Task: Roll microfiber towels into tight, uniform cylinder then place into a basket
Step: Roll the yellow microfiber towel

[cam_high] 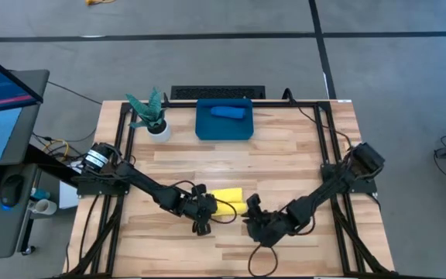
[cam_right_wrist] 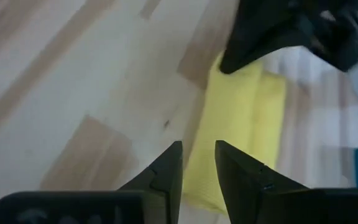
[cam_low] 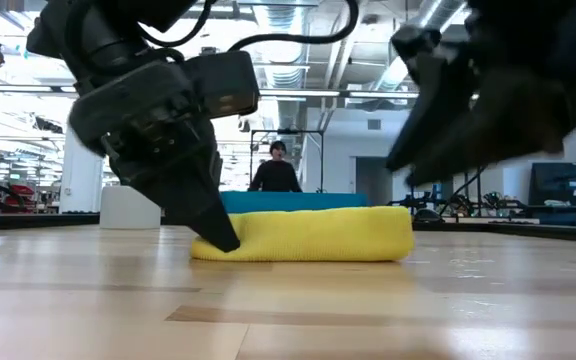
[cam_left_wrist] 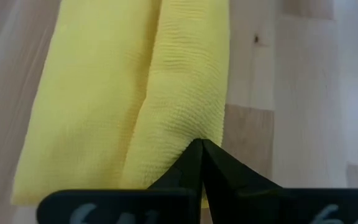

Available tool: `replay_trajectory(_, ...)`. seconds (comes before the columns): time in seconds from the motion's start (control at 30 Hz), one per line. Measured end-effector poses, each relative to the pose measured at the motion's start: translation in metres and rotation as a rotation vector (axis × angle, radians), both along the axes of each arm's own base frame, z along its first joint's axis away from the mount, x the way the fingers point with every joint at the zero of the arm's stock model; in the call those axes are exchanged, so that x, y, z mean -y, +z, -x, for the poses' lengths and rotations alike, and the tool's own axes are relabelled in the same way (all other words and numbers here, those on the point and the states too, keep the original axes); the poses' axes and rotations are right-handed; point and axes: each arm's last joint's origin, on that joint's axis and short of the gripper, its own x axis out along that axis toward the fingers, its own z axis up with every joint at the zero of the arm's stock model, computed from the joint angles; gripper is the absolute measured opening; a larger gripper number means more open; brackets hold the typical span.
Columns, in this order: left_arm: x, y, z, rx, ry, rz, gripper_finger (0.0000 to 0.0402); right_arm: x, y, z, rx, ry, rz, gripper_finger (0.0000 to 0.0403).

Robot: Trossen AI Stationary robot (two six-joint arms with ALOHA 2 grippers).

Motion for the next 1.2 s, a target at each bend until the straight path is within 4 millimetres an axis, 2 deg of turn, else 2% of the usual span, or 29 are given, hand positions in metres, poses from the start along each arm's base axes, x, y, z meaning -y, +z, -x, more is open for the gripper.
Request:
replay_trajectory(0.13,0.000,0.000,0.000,0.000,-0.035,-0.019,0.0004,-0.001,-0.020,-0.009,-0.006,-0.001,0.009,0.0121)
replay_trajectory(0.27,0.001,0.000,0.000,-0.001,-0.037,-0.017,0.0004,0.003,-0.033,-0.017,-0.035,-0.011,0.043,0.0146)
replay_trajectory(0.37,0.001,0.000,0.000,-0.001,-0.037,-0.016,0.0004,0.004,-0.035,-0.025,-0.027,-0.017,0.053,0.0176)
replay_trajectory(0.53,0.002,0.000,0.001,-0.007,-0.039,-0.002,0.0004,0.004,-0.031,-0.027,-0.038,-0.014,0.076,0.0229)
replay_trajectory(0.63,0.002,0.000,0.000,-0.005,-0.039,-0.002,0.0004,0.002,-0.027,-0.026,-0.065,-0.017,0.126,0.0246)
replay_trajectory(0.73,0.002,0.000,0.000,-0.004,-0.038,-0.002,0.0004,0.004,-0.025,-0.026,-0.079,-0.041,0.131,0.0249)
replay_trajectory(0.87,0.002,0.000,0.000,-0.004,-0.036,-0.002,0.0004,0.020,-0.030,-0.029,-0.130,-0.125,0.124,0.0249)
replay_trajectory(1.2,0.001,0.000,0.000,-0.001,-0.032,-0.005,0.0004,0.043,-0.031,-0.039,-0.209,-0.220,-0.063,0.0248)
